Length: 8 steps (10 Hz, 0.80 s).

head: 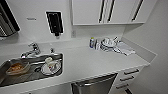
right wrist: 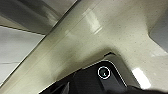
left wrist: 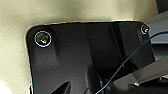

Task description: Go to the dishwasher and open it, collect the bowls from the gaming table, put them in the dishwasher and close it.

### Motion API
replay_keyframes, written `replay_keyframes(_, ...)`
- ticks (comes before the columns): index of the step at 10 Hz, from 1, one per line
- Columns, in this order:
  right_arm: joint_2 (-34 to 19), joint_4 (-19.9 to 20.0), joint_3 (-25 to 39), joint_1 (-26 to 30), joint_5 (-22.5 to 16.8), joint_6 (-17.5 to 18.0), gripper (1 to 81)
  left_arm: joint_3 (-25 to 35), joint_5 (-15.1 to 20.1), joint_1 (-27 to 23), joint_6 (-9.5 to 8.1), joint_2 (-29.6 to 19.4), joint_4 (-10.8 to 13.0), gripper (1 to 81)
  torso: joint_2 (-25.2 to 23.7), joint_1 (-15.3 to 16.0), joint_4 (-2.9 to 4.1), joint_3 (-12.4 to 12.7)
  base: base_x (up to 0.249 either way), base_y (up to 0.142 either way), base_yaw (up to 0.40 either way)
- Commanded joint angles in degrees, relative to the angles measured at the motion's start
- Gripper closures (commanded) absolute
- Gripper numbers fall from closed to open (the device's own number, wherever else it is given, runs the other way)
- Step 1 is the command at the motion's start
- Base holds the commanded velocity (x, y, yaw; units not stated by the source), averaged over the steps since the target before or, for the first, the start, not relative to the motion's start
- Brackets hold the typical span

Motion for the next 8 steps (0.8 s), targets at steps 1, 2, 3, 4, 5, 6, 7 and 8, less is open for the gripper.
replay_keyframes(1, 10.3, -13.6, -13.6, -6.5, 5.2, -0.2, 1.0, -1.0, 3.0, -0.8, 0.25, -0.1, -0.1, 1.0, 0.0, 0.0, 0.0, 0.0, 0.0, 0.0, 0.0)
replay_keyframes(2, 11.8, -16.8, -15.0, -7.5, 4.9, 0.0, 1.0, -2.5, 3.1, -0.8, -0.02, 0.6, -0.1, 1.0, 0.0, 0.0, 0.0, 0.0, 0.0, 0.0, 0.0)
replay_keyframes(3, 13.1, -17.8, -16.1, -8.6, 4.2, 0.0, 1.0, -3.9, 3.1, -0.8, -0.02, 1.4, -0.2, 1.0, 0.0, 0.0, 0.0, 0.0, 0.0, 0.0, 0.0)
replay_keyframes(4, 14.4, -17.9, -17.8, -9.6, 4.1, 0.1, 1.0, -5.5, 3.2, -0.8, -0.02, 2.5, -0.2, 1.0, 0.0, 0.0, 0.0, 0.0, 0.0, 0.0, 0.0)
replay_keyframes(5, 16.2, -18.1, -20.1, -10.6, 3.1, 0.0, 1.0, -7.2, 3.3, -0.8, -0.11, 3.4, -0.2, 1.0, 0.0, 0.0, 0.0, 0.0, 0.0, 0.0, 0.0)
replay_keyframes(6, 17.7, -18.1, -22.1, -11.5, 2.7, -0.1, 1.0, -8.3, 3.3, -0.8, -0.11, 4.0, -0.2, 1.0, 0.0, 0.0, 0.0, 0.0, 0.0, 0.0, 0.0)
replay_keyframes(7, 19.0, -18.3, -23.8, -12.3, 2.7, -0.2, 1.0, -8.5, 3.3, -0.8, -0.11, 4.4, -0.3, 1.0, 0.0, 0.0, 0.0, 0.0, 0.0, 0.0, 0.0)
replay_keyframes(8, 19.8, -18.5, -24.6, -12.7, 2.7, -0.2, 1.0, -8.5, 3.3, -0.8, -0.19, 4.6, -0.6, 1.0, 0.0, 0.0, 0.0, 0.0, 0.0, 0.0, 0.0)
